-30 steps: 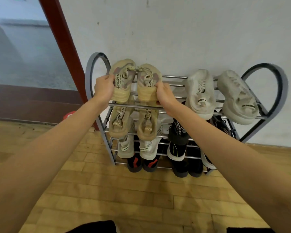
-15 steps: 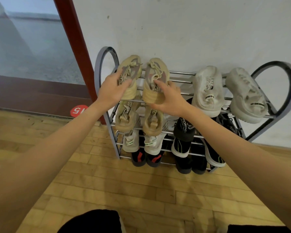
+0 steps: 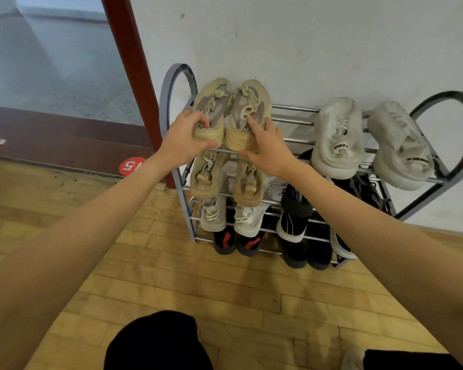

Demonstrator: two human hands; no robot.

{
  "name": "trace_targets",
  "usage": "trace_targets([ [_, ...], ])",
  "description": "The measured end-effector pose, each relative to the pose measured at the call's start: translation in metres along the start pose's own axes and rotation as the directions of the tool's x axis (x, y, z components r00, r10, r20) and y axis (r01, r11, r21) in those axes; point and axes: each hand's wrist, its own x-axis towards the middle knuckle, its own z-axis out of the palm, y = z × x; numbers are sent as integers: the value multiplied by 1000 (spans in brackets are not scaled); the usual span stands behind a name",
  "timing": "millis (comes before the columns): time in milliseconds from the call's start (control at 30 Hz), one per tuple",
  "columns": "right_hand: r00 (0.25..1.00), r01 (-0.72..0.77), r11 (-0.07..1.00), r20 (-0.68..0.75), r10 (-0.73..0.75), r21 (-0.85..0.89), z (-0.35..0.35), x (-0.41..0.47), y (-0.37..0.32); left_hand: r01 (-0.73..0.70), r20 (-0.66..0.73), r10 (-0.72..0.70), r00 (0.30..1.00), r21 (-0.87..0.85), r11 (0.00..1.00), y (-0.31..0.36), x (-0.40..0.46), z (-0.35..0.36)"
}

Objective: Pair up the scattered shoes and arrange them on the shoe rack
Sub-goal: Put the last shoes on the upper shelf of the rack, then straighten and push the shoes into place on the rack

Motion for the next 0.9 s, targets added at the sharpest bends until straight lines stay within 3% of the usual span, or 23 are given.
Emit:
trace_targets([
  [133, 999, 49, 994, 16, -48, -94, -15, -17, 3, 4, -59, 3, 998, 123, 992, 18, -8, 6],
  [300, 958, 157, 960, -202, -205, -232, -50, -64, 25, -56, -238, 106, 965, 209, 976, 69, -28, 28],
  [433, 877, 151, 957, -413, -245, -248, -71, -113, 65, -158, -93, 165, 982, 83, 984, 104, -33, 55],
  [533, 844, 0, 969, -520, -133, -247, -80, -142, 103, -237, 17, 237, 971, 7, 971, 132, -32, 77],
  [700, 836, -363, 927, -474, 277, -98, -84, -159, 156, -234, 288, 242, 926, -61, 970, 164, -24, 114],
  [800, 857, -332, 941, -394, 333, 73, -87, -160, 170, -206, 315, 224, 922, -89, 974, 171, -18, 136],
  [900, 880, -271, 959, -381, 283, 85, -92, -158, 175, -202, 276, 220, 935, -92, 975, 176, -14, 148],
])
